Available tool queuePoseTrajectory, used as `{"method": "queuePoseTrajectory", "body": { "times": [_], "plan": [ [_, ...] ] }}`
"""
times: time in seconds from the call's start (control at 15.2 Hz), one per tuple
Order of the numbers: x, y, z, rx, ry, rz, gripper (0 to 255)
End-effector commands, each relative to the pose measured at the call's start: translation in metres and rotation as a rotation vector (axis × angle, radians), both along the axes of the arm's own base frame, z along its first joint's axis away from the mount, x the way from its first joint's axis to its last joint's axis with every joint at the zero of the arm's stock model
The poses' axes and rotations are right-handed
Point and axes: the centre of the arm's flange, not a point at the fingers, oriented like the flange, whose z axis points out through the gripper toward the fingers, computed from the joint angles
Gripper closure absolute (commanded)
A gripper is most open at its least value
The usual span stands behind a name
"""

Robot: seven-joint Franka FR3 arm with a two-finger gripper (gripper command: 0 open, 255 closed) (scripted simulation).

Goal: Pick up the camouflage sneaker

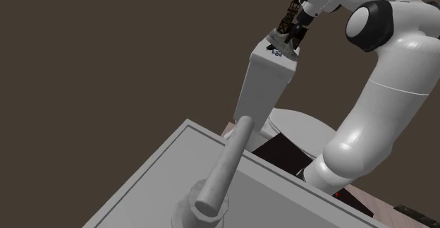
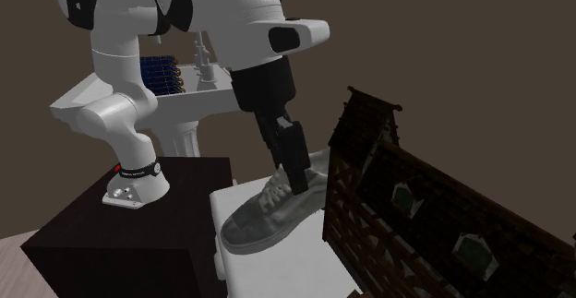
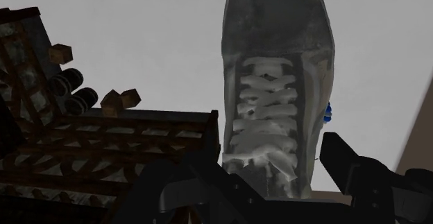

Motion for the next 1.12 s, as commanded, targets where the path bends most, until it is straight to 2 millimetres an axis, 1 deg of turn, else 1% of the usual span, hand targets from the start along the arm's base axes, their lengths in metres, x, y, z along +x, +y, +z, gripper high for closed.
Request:
{"method": "queuePoseTrajectory", "body": {
  "times": [0.0,0.33,1.06],
  "plan": [
    [0.000,0.000,-0.001,0.000,0.001,0.000,255],
    [0.000,0.000,-0.001,0.000,0.001,0.000,255],
    [0.000,0.000,0.057,0.000,0.001,0.000,255]
  ]
}}
